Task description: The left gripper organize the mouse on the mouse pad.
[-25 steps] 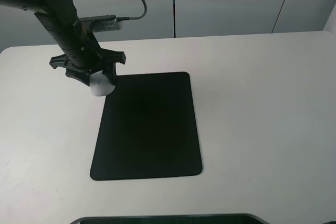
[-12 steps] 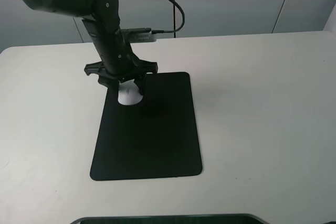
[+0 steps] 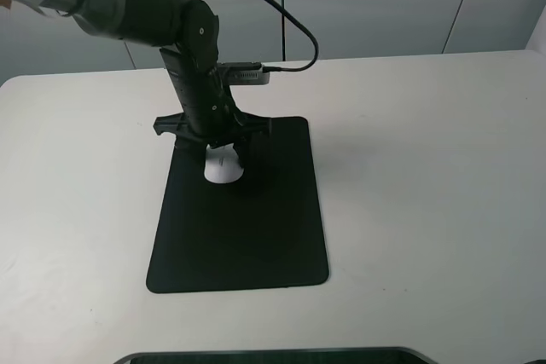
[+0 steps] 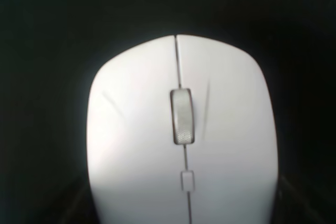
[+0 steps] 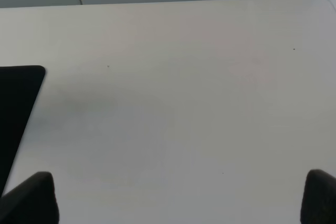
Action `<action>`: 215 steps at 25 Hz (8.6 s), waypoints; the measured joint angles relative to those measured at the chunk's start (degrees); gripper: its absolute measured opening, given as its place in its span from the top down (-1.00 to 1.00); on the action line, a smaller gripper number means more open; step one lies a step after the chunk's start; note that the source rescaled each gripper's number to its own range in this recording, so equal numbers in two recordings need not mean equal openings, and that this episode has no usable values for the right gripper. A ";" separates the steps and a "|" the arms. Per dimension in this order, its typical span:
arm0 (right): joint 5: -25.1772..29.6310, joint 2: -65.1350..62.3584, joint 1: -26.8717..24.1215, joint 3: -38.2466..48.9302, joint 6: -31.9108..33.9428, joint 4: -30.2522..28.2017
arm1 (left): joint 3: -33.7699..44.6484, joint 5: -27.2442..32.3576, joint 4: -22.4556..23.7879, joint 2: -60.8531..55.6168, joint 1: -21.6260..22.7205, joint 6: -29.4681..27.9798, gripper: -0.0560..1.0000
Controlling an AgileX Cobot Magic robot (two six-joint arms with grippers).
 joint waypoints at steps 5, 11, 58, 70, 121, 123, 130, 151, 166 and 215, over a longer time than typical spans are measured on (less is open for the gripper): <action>0.00 0.00 0.00 0.00 0.00 0.00 | 0.00 -1.57 0.46 0.86 -0.22 -0.49 0.85; 0.00 0.00 0.00 0.00 0.00 0.00 | 0.00 -2.79 0.46 2.65 -0.22 -0.71 0.85; 0.00 0.00 0.00 0.00 0.00 0.00 | 0.00 2.76 2.57 -2.77 -0.22 1.79 -0.90; 0.00 0.00 0.00 0.00 0.00 0.00 | -7.30 20.13 14.99 -10.27 -0.22 5.80 -0.92; 0.00 0.00 0.00 0.00 0.00 0.00 | 39.95 21.52 0.93 -111.79 37.56 24.71 -1.00; 0.00 0.00 0.00 0.00 0.00 0.00 | 41.52 21.38 -0.18 -114.57 37.56 24.71 -1.00; 0.00 0.00 0.00 0.00 0.00 0.00 | 48.46 17.69 -2.40 -122.27 37.56 29.08 -1.00; 0.00 0.00 0.00 0.00 0.00 0.00 | 52.65 13.58 -1.29 -122.59 37.56 26.56 -1.00; 0.00 0.00 0.00 0.00 0.00 0.00 | 52.65 13.43 -0.98 -122.59 37.56 26.33 -1.00; 0.10 0.00 0.00 0.00 0.00 0.00 | 52.65 13.43 -0.98 -122.59 37.56 26.44 -1.00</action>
